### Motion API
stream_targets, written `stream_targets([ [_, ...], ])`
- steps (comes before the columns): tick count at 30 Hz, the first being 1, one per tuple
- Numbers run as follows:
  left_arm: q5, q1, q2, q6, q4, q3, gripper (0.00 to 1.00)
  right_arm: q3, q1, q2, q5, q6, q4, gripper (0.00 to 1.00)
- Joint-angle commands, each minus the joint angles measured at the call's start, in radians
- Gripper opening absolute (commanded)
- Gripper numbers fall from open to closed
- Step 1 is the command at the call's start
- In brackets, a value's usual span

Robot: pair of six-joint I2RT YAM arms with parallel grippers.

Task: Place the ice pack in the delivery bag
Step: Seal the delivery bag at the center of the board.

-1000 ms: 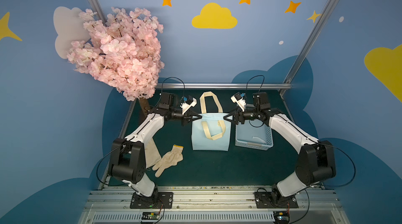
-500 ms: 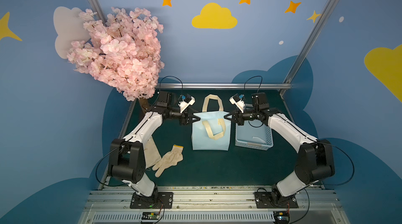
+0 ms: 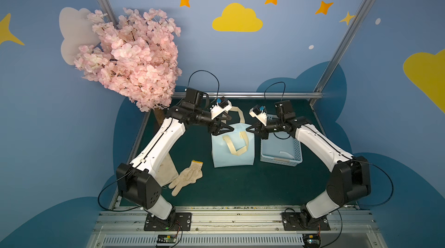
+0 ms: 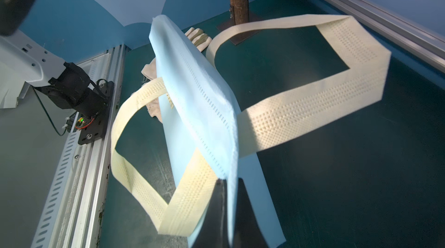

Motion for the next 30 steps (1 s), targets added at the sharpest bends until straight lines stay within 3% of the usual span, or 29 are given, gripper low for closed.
stream_targets([
  [1, -0.067, -0.012, 0.07, 0.062, -0.118, 0.051, 0.66, 0.023, 0.007, -0.04, 0.025, -0.035, -0.046, 0.0],
  [6, -0.012, -0.025, 0.203, 0.12, -0.22, 0.16, 0.62, 0.025, 0.009, -0.048, 0.03, -0.031, -0.042, 0.0],
  [11, 0.017, -0.035, 0.265, 0.147, -0.249, 0.177, 0.6, 0.02, 0.01, -0.059, 0.031, -0.021, -0.029, 0.0],
  [19, -0.028, -0.039, 0.328, 0.157, -0.29, 0.24, 0.11, 0.015, 0.011, -0.079, 0.052, -0.025, -0.034, 0.0],
  [22, -0.036, -0.039, 0.319, 0.172, -0.307, 0.224, 0.03, 0.024, 0.003, -0.089, 0.038, -0.015, -0.038, 0.01],
  [26, -0.046, -0.041, 0.29, 0.172, -0.279, 0.192, 0.02, 0.032, 0.006, -0.101, 0.014, 0.002, -0.041, 0.36],
  [30, -0.04, -0.046, 0.242, 0.141, -0.181, 0.136, 0.02, 0.043, 0.016, -0.074, -0.008, 0.021, -0.047, 0.45],
])
